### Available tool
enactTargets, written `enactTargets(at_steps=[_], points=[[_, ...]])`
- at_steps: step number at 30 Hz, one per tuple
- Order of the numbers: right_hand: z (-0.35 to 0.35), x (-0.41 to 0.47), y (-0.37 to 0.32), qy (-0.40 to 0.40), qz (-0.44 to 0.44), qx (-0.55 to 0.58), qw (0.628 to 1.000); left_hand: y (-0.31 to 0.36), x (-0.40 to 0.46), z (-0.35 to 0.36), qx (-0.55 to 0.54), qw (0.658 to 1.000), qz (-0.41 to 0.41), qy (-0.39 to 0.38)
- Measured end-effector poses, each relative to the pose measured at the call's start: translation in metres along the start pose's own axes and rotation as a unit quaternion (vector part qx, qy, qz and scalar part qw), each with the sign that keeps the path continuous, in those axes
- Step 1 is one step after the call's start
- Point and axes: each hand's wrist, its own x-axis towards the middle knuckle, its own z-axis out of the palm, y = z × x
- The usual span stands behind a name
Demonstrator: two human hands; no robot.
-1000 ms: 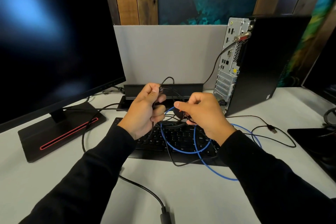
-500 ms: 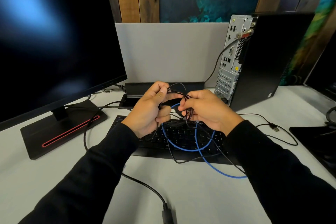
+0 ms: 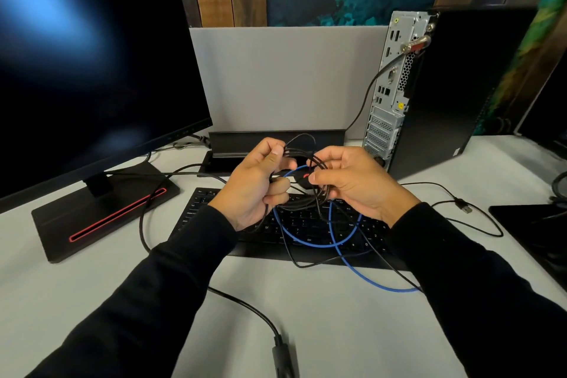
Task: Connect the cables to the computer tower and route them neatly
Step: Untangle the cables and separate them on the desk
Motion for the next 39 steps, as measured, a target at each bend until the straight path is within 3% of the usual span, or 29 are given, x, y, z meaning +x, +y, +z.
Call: enactTargets(at_steps=[6,10,12,14,18,21,23,28,31,34,37,39], points=[[0.005,0.002,0.001,0.062,-0.050,-0.151,0.985,-0.004,-0.006,0.011,0.117,0.992,0.032,-0.039],[0.013,0.002,-0.002,0.099,-0.057,-0.243,0.963,-0.002,-0.006,0.015,0.217,0.975,0.047,-0.015],[0.013,0.001,-0.008,0.067,-0.016,-0.163,0.984,0.004,-0.007,0.016,0.185,0.982,0.024,-0.018],[0.010,-0.001,-0.010,-0.026,0.030,-0.015,0.999,0.011,-0.007,0.015,0.135,0.990,-0.005,-0.040],[0.005,-0.006,-0.003,-0.172,0.050,0.221,0.959,0.016,-0.010,0.012,0.051,0.996,-0.027,-0.071],[-0.010,-0.006,-0.005,-0.122,0.000,0.377,0.918,0.022,-0.010,-0.002,-0.029,0.999,-0.016,-0.040],[-0.029,-0.009,-0.008,-0.091,-0.005,0.377,0.922,0.028,-0.009,-0.015,-0.064,0.998,0.001,-0.006],[-0.034,-0.015,-0.008,-0.133,0.037,0.191,0.972,0.023,-0.003,-0.011,-0.038,0.999,0.010,0.025],[-0.019,-0.029,-0.021,-0.157,0.051,-0.060,0.984,0.017,-0.003,-0.002,0.027,0.997,0.040,0.057],[-0.020,-0.047,-0.025,-0.149,0.040,-0.368,0.917,0.021,-0.002,-0.004,0.054,0.986,0.101,0.123],[-0.044,-0.063,-0.017,-0.103,0.048,-0.489,0.865,0.024,-0.001,-0.014,0.029,0.977,0.117,0.174],[-0.070,-0.065,-0.008,-0.018,0.034,-0.559,0.828,0.022,-0.001,-0.020,0.005,0.975,0.112,0.190]])
